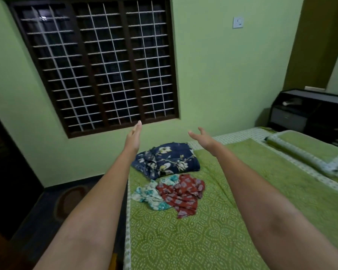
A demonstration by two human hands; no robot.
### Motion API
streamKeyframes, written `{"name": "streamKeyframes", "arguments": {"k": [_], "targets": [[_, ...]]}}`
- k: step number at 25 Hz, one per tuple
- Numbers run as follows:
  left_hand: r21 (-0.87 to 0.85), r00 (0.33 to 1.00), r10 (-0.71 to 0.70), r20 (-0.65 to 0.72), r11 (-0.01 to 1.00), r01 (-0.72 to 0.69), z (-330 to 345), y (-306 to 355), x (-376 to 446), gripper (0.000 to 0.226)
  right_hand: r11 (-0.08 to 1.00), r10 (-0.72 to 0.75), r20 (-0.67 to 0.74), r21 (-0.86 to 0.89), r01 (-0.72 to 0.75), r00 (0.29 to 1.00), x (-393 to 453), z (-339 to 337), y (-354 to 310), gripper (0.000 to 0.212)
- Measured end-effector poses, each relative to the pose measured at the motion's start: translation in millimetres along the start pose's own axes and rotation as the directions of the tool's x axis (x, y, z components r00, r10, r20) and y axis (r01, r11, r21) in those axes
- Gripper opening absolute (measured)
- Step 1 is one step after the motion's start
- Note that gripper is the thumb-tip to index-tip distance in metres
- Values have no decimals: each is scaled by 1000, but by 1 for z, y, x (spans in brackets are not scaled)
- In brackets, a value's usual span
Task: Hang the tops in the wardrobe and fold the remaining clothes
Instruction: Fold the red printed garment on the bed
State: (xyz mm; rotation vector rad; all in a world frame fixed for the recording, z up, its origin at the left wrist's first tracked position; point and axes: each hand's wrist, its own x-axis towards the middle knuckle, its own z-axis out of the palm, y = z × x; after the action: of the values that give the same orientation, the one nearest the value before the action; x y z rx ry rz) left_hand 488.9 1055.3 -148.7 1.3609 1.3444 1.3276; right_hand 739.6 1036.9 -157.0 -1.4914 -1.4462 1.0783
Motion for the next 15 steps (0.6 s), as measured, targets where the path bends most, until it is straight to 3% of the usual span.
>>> {"name": "streamKeyframes", "arguments": {"k": [4, 8, 15], "targets": [[29, 998, -61, 30, 998, 60, 32, -26, 28, 58, 997, 55, 10, -55, -54, 998, 36, -11, 24, 77], [37, 976, -217, -17, 975, 217, 58, -71, 63, 62, 984, 110, 52, -146, -102, 993, 99, -10, 68, 71], [27, 851, -521, -68, 852, 523, 96, -223, 97, 64, 861, 319, 91, -445, -248, 943, 205, 10, 206, 45]]}}
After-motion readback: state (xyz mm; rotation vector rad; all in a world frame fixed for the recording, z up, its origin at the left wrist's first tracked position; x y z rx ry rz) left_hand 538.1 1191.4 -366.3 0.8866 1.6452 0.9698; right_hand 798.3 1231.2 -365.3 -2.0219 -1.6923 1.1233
